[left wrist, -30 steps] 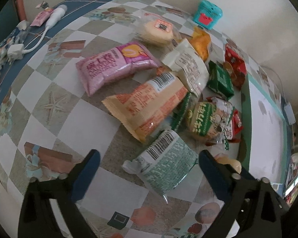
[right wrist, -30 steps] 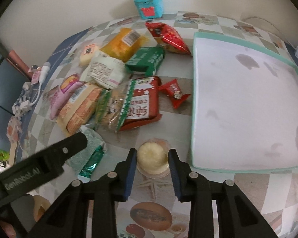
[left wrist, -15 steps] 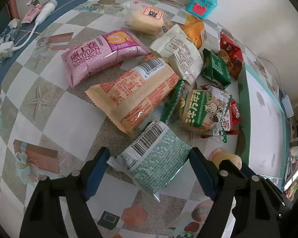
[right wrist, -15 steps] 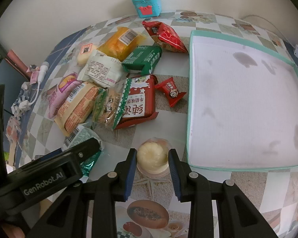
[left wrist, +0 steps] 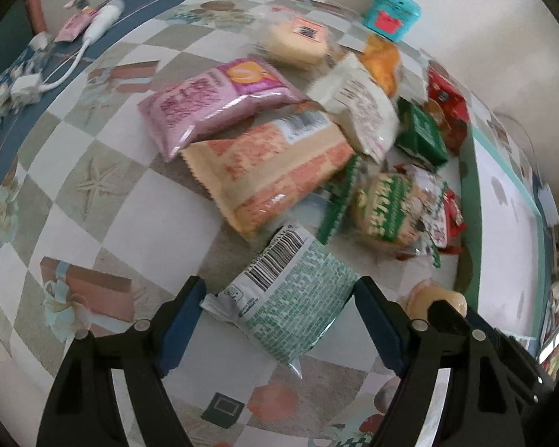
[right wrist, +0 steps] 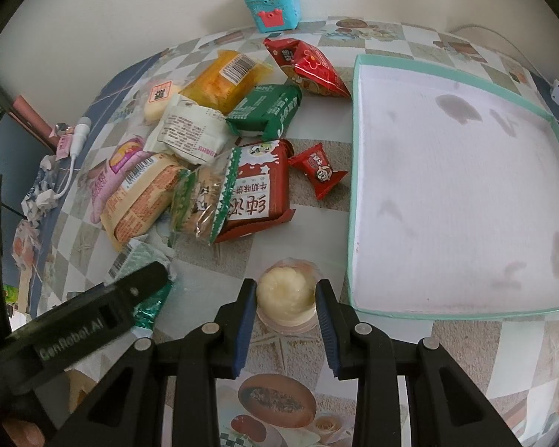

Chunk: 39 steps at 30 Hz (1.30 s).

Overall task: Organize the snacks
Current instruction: 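Grasp the green-white wrapped bag with the left gripper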

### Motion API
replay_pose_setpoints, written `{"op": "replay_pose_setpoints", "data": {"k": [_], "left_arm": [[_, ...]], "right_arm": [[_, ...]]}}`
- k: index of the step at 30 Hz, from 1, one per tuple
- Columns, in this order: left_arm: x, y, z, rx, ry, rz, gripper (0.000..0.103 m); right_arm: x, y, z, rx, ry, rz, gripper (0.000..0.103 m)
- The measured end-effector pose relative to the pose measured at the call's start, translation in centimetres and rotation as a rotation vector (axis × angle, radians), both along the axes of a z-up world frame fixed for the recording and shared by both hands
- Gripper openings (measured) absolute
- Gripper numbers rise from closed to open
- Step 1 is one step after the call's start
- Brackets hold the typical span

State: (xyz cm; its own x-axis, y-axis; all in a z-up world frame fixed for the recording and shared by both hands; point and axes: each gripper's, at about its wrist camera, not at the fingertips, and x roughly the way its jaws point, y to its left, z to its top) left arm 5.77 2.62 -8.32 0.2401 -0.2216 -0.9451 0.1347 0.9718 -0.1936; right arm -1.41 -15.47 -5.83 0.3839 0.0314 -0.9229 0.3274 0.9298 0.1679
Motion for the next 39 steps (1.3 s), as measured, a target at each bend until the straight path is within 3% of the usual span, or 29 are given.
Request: {"op": "replay_pose_setpoints", "data": {"k": [13, 27, 29, 33, 39], "left_arm": [[-0.3, -2.5, 0.4, 0.007, -0.013, -0.056, 0.081], [-0.4, -3.7, -0.2, 0.068, -0.031, -0.094, 0.081], [-0.3, -3.9, -0.4, 0.071, -0.030, -0.095, 0.079], [-0.4, -3.9, -0.4, 0.067, -0.041, -0.105, 0.063], [-0.7, -3.6, 0.4, 0.042, -0.036, -0.107, 0.060]], "right_arm": [[-0.4, -0.7, 0.0, 0.015, 0.012, -0.025, 0.035], [-0.6, -1.0, 0.1, 0.021, 0.022, -0.041, 0.035], [-0.6, -1.0, 0.1, 0.018, 0.022, -0.040, 0.035], [-0.6, -0.9, 0.1, 0.016, 0.022, -0.039, 0.035], [-0.6, -0.9, 0.3, 0.023, 0.013, -0.033, 0.034]]}}
